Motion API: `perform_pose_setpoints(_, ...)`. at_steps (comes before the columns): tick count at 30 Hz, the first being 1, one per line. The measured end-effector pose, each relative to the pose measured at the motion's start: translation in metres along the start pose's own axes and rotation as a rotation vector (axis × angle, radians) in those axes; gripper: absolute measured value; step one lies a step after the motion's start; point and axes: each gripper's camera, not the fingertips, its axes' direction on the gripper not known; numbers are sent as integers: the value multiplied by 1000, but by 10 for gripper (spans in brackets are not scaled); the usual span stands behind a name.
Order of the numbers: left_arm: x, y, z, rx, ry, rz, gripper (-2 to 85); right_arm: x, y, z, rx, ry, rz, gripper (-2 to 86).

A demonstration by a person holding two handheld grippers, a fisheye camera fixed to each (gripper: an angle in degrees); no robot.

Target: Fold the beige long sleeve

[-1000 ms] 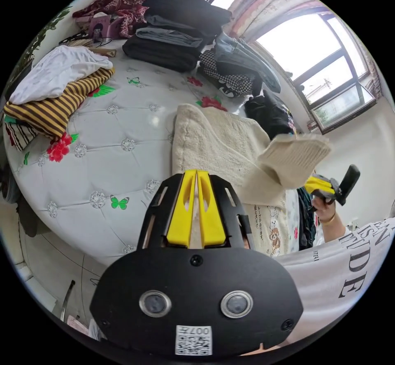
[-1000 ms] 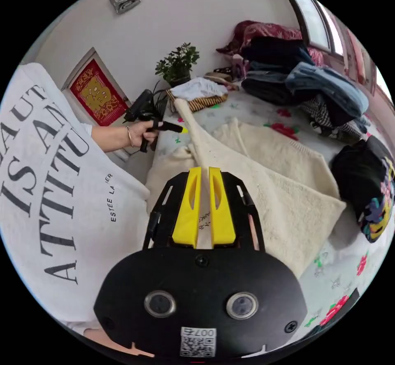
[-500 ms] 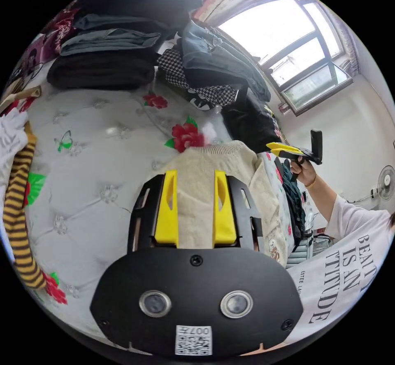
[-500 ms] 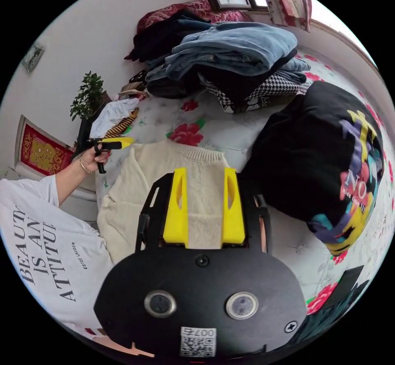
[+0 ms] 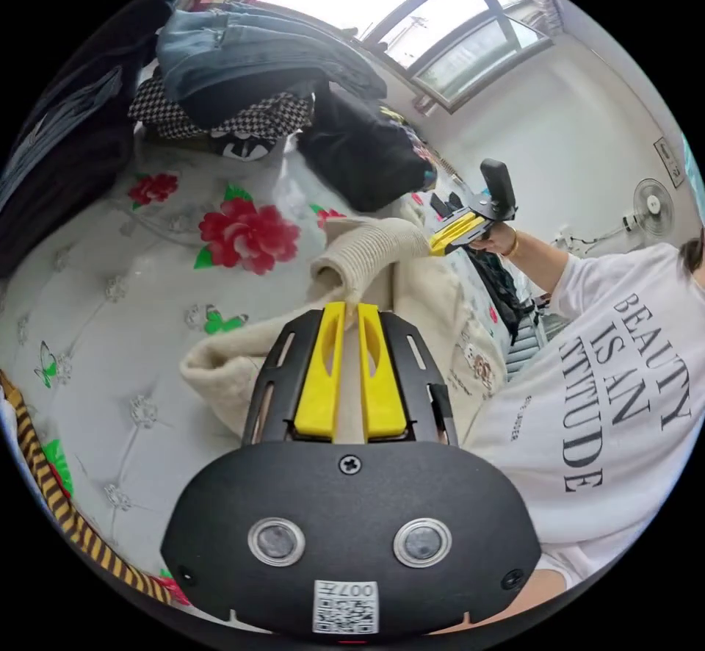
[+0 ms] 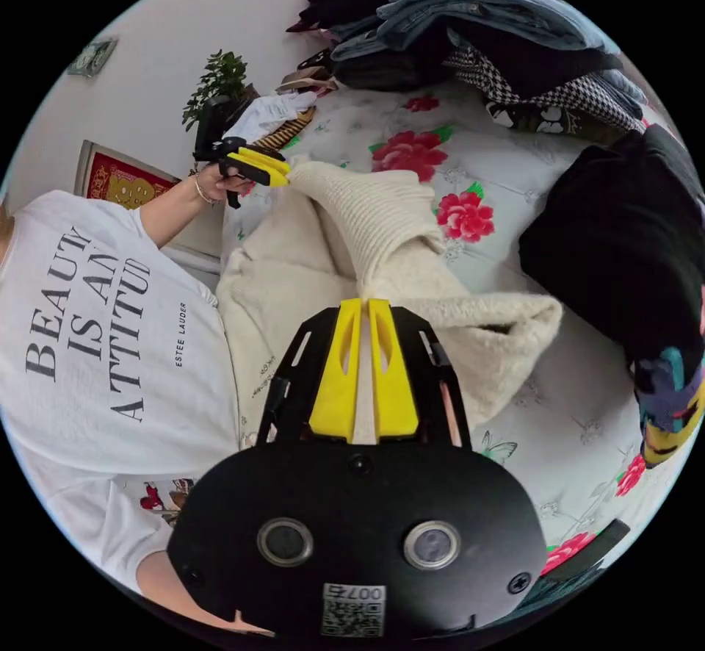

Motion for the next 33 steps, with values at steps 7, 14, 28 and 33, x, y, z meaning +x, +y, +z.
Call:
perform_pose_setpoints(7,-1,48,-14,21,27,-121,92,7,3,-40,169,-71,131,84)
perform_pose_setpoints(14,-68,-35,11,54,136,-293,132,83,-64,0,155,-231,408,90)
perform_pose_setpoints(28,-10,-43,-48,421,298,-29,-4,-88,-34,-138,524,85,-179,11)
perform_pose_setpoints(33,76,1,-26,260,51,241,12,-161,-4,-82,310,255,-259,15)
